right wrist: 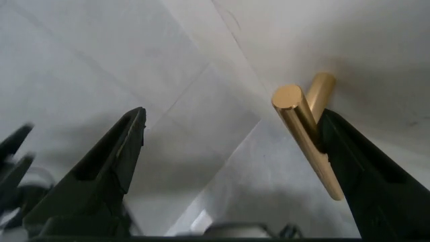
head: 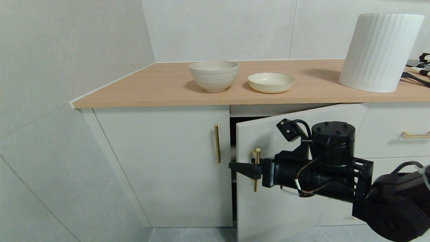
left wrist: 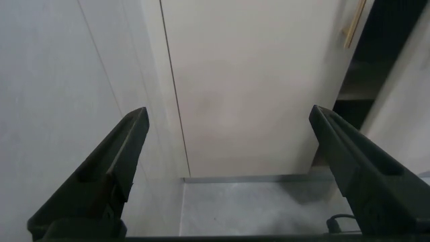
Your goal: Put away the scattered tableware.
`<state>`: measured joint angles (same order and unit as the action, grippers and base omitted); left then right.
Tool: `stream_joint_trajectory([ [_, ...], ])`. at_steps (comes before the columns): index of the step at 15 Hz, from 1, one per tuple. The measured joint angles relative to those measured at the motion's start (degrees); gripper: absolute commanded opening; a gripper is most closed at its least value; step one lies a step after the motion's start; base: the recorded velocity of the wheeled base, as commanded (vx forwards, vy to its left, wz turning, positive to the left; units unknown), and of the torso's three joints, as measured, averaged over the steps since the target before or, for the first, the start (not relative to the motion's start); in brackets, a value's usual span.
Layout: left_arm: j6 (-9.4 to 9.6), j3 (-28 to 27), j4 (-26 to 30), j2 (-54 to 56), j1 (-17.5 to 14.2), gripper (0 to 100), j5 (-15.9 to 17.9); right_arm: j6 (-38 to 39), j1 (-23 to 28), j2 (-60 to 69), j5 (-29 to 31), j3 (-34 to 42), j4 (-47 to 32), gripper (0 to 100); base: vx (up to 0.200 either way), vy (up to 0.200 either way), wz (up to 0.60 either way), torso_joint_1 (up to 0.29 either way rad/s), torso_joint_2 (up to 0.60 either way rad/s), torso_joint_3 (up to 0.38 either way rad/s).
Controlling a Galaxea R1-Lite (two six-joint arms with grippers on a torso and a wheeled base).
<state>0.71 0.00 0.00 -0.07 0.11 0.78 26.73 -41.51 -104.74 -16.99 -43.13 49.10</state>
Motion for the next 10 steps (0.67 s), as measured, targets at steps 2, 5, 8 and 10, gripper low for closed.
stream_joint_trajectory([
  [2, 0.0, 0.0, 0.0, 0.0, 0.0, 100, 0.0, -0.1, -0.9, 2.2, -0.2, 3.1, 0.0, 100, 0.0, 0.0, 0.0, 0.0, 0.0, 0.0],
  [5, -0.02, 0.0, 0.0, 0.0, 0.0, 100, 0.0, -0.6, -1.5, 4.8, -0.6, 7.2, 0.0, 100, 0.0, 0.0, 0.0, 0.0, 0.0, 0.0],
  [8, 0.02, -0.2, -0.4, 0.0, 0.0, 100, 0.1, -0.6, -1.5, 6.0, -0.7, 8.8, -0.1, 100, 0.0, 0.0, 0.0, 0.0, 0.0, 0.0],
  [10, -0.46, -2.0, -1.6, 0.0, 0.0, 100, 0.9, -0.5, -1.5, 6.4, -0.6, 9.2, 0.0, 100, 0.0, 0.0, 0.0, 0.0, 0.0, 0.0],
])
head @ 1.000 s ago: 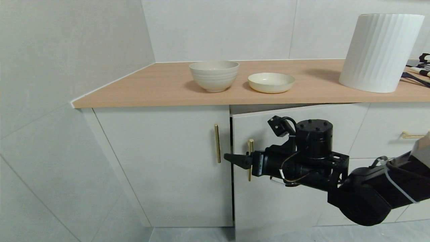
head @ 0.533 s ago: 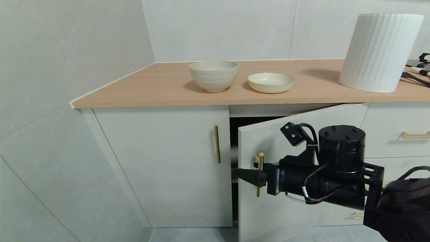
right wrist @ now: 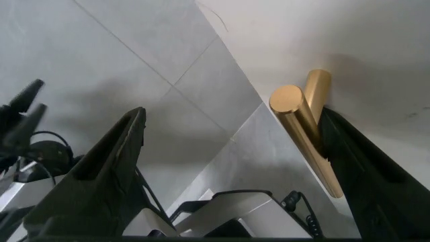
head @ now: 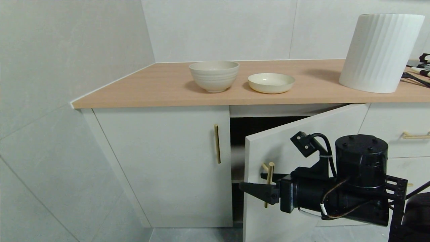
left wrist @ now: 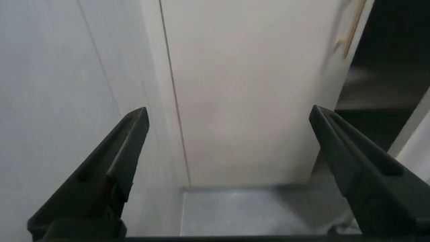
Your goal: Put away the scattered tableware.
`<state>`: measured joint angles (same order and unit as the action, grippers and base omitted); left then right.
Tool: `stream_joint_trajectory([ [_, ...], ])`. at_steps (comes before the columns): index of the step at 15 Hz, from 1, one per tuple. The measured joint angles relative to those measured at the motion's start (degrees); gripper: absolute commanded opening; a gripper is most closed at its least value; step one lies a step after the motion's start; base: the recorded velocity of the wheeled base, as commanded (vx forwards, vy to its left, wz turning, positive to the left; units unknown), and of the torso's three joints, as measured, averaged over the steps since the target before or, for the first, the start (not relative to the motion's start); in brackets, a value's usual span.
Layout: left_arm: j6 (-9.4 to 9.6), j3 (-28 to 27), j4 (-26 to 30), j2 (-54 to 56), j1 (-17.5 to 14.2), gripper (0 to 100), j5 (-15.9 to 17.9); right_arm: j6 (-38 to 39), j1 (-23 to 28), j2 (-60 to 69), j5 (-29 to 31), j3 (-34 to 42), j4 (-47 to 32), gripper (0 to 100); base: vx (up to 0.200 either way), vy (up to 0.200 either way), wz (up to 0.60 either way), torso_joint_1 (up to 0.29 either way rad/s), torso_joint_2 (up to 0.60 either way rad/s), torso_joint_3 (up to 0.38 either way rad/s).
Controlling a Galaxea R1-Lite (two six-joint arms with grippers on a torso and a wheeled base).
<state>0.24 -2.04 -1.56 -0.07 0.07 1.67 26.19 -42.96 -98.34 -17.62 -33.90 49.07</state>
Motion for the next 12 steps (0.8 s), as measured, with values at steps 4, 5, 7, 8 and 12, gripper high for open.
stream_joint_trajectory([
  [4, -0.45, -12.0, 5.5, -3.1, 0.4, 100, 11.2, 0.1, 0.0, 0.7, 0.0, 0.3, -0.1, 100, 0.0, 0.0, 0.0, 0.0, 0.0, 0.0],
  [5, -0.45, -15.8, 6.7, -6.3, 0.4, 100, 14.3, 0.2, -0.1, 0.8, 0.1, 0.3, -0.2, 100, 0.0, 0.0, 0.0, 0.0, 0.0, 0.0],
  [7, -0.45, -23.5, 7.8, -15.4, 0.6, 100, 21.0, 0.3, -0.1, 0.8, 0.1, 0.4, -0.1, 100, 0.0, 0.0, 0.0, 0.0, 0.0, 0.0],
  [8, -0.34, -26.7, 8.3, -20.3, 0.6, 100, 24.6, 0.3, -0.1, 0.9, 0.1, 0.4, -0.1, 100, 0.0, 0.0, 0.0, 0.0, 0.0, 0.0],
  [12, 2.4, -33.6, 4.5, -43.8, 4.8, 100, 36.0, 0.3, -0.6, 1.1, 0.2, 0.4, -0.1, 100, 0.0, 0.0, 0.0, 0.0, 0.0, 0.0],
])
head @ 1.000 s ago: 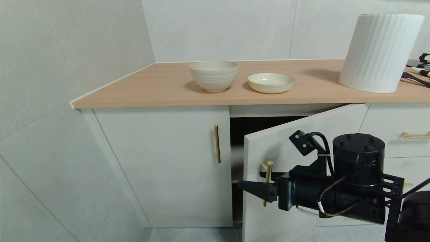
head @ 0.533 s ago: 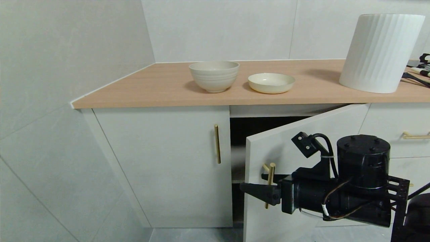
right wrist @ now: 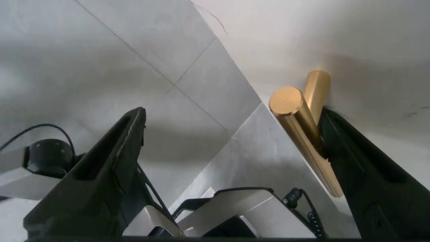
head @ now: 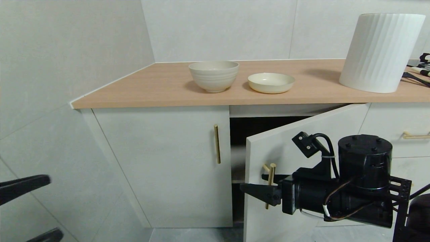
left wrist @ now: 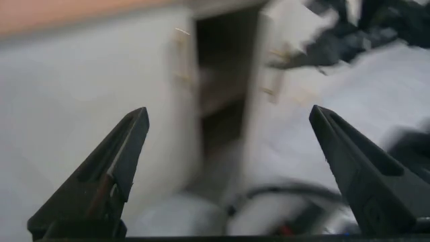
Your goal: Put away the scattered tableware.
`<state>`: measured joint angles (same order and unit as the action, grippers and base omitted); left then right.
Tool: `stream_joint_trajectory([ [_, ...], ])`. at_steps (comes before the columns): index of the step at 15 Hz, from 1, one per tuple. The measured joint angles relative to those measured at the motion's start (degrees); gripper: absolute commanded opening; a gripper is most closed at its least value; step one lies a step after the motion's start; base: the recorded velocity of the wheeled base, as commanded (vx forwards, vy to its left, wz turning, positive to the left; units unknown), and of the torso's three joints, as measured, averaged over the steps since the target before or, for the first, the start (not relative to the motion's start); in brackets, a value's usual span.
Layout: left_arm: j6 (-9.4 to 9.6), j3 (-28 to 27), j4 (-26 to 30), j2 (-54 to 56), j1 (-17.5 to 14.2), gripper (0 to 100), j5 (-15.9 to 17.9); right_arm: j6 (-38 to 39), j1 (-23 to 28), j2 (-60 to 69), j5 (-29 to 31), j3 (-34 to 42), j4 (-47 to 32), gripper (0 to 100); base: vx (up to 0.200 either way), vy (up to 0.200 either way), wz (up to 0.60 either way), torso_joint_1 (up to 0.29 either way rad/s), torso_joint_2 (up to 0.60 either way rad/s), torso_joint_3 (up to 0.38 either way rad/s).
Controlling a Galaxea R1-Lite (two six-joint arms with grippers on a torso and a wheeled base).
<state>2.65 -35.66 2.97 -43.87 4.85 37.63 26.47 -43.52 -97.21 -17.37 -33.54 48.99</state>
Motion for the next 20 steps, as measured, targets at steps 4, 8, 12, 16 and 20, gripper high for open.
stream_joint_trajectory([
  [4, -1.12, 1.6, -16.6, -21.2, 4.6, 100, 3.6, -0.2, -1.2, 0.1, 0.5, -0.1, 0.0, 100, 0.0, 0.0, 0.0, 0.0, 0.0, 0.0],
  [8, -13.84, 4.9, -34.1, -35.2, 9.2, 100, 3.9, -0.2, -1.4, -0.1, 0.4, -0.1, 0.2, 100, 0.0, 0.0, 0.0, 0.0, 0.0, 0.0],
  [12, -18.81, 7.4, -41.2, -41.8, 13.9, 100, 3.1, -0.2, -1.4, -0.4, 0.3, -0.1, 0.4, 100, 0.0, 0.0, 0.0, 0.0, 0.0, 0.0],
  [16, -19.4, 9.3, -46.3, -46.7, 16.5, 0, -1.9, -0.1, -1.4, -0.5, 0.2, -0.1, 0.4, 100, 0.0, 0.0, 0.0, 0.0, 0.0, 0.0],
  [20, -19.53, 8.1, -47.3, -49.7, 19.0, 0, -2.4, -0.1, -1.4, -0.5, 0.1, 0.0, 0.4, 100, 0.0, 0.0, 0.0, 0.0, 0.0, 0.0],
])
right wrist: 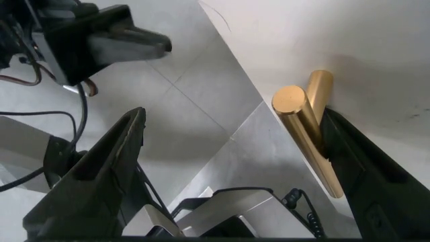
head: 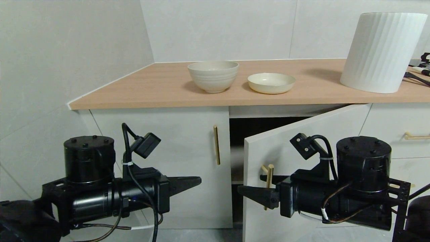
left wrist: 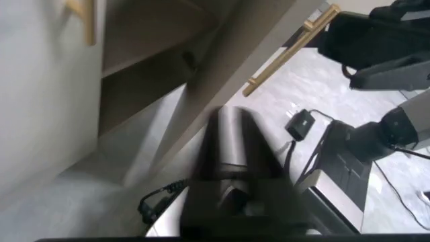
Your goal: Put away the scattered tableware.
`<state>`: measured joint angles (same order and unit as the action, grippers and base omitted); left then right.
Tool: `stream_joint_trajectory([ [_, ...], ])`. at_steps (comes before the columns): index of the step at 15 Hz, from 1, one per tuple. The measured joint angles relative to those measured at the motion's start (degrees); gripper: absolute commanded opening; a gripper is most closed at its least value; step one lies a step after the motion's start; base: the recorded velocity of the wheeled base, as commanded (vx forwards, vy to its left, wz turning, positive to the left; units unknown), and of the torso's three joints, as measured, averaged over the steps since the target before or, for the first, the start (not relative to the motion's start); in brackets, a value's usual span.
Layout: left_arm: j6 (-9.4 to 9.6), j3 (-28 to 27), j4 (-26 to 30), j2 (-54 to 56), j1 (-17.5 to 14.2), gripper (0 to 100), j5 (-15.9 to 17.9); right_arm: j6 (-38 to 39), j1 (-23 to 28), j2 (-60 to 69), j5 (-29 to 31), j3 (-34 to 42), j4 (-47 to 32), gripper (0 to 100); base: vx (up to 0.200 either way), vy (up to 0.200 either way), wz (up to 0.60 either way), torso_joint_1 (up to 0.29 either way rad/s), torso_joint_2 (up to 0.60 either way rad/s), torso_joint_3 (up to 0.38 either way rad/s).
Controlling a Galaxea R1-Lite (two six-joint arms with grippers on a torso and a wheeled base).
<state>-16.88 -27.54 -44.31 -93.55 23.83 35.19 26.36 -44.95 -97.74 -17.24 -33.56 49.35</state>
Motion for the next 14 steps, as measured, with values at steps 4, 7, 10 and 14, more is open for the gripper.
stream_joint_trajectory([
  [4, -0.38, -4.9, -7.1, -5.2, 3.9, 0, 0.0, 0.4, 0.0, 0.0, 0.0, 0.0, -0.1, 100, 0.0, 0.0, 0.0, 0.0, 0.0, 0.0],
  [7, -5.34, -7.3, -19.4, -12.0, 4.9, 0, -0.6, 0.2, 0.0, 0.2, 0.0, 0.2, -0.1, 100, 0.0, 0.0, 0.0, 0.0, 0.0, 0.0],
  [10, -10.37, -6.6, -37.0, -19.8, 5.5, 0, -3.3, 0.0, 0.0, 0.4, -0.1, 0.8, 0.1, 100, 0.0, 0.0, 0.0, 0.0, 0.0, 0.0],
  [14, -11.06, -7.1, -43.7, -28.1, 8.3, 0, -3.8, -0.1, 0.1, 1.4, 0.1, 1.5, -0.2, 100, 0.0, 0.0, 0.0, 0.0, 0.0, 0.0],
])
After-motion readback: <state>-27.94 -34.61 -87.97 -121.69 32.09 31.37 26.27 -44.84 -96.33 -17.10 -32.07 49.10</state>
